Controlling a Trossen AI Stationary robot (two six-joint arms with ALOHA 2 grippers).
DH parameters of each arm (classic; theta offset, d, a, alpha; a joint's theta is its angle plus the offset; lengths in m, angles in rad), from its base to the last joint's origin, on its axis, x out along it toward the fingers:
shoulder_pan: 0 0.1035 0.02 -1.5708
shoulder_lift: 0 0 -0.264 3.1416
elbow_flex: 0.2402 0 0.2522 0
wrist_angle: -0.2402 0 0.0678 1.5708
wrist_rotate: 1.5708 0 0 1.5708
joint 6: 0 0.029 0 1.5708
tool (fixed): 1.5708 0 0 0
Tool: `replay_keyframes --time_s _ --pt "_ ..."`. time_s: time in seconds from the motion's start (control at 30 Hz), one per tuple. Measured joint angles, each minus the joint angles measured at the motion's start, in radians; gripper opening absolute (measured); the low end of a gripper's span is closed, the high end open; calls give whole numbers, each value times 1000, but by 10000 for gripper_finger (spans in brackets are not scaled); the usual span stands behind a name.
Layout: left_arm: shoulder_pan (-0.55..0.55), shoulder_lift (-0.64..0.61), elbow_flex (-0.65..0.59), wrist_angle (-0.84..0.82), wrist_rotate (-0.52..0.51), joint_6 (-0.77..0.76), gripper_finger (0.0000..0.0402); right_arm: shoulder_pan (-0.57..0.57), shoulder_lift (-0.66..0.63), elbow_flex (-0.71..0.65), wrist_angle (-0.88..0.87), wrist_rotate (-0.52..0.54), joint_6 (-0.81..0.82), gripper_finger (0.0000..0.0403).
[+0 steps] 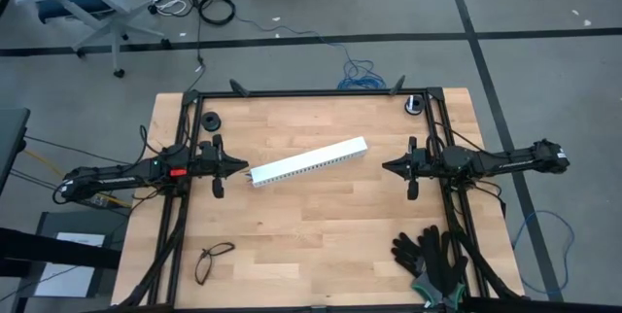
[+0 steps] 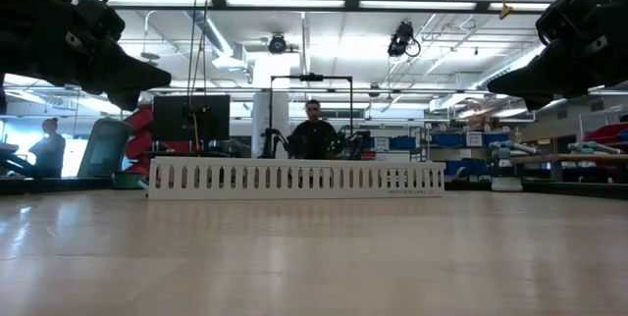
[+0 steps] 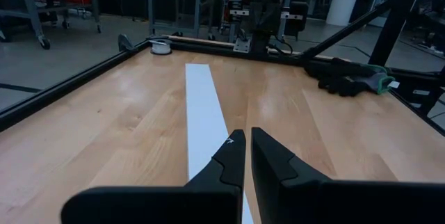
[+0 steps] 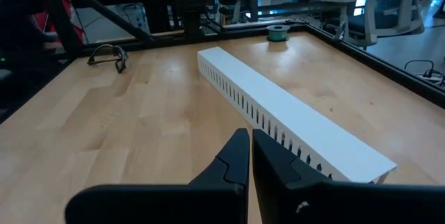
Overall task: Ziptie cables
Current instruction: Return to Home Position
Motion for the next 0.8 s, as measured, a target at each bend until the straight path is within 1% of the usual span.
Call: replay_keyframes --time_s 0.8 --pt "0 0 0 0 0 0 0 0 0 0 0 0 0 5"
